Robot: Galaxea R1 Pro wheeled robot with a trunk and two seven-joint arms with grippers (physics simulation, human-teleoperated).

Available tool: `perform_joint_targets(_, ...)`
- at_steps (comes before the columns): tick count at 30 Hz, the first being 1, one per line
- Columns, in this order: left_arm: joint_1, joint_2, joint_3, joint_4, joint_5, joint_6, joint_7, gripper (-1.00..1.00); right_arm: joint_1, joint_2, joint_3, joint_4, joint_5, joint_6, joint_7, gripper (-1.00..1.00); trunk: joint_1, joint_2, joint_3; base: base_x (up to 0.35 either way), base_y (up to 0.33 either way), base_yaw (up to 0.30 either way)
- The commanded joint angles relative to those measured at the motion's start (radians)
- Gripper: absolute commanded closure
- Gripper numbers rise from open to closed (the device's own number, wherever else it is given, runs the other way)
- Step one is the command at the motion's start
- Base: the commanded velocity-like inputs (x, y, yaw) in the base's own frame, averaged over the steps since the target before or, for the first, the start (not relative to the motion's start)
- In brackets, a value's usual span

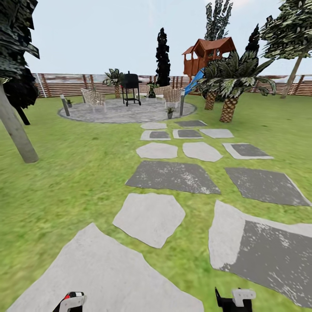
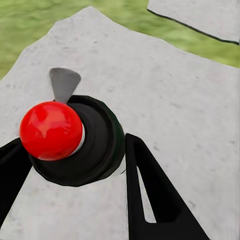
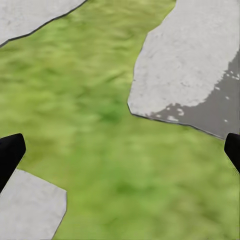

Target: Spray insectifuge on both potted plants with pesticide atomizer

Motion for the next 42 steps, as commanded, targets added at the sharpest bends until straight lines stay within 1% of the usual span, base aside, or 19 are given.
perform_joint_targets(1, -0.001, 0.0, 0.0, 0.001, 0.0, -0.003, 0.001, 1.0, -0.001, 0.0, 0.0, 0.001, 0.0, -0.003, 0.0, -1.0, 0.0, 0.0, -0.001, 0.34, 0.0, 0.0)
perform_joint_targets(42, -0.001, 0.0, 0.0, 0.001, 0.0, -0.004, 0.001, 1.0, -0.001, 0.001, 0.0, 0.001, 0.002, -0.003, 0.0, -1.0, 0.0, 0.0, -0.001, 0.34, 0.0, 0.0)
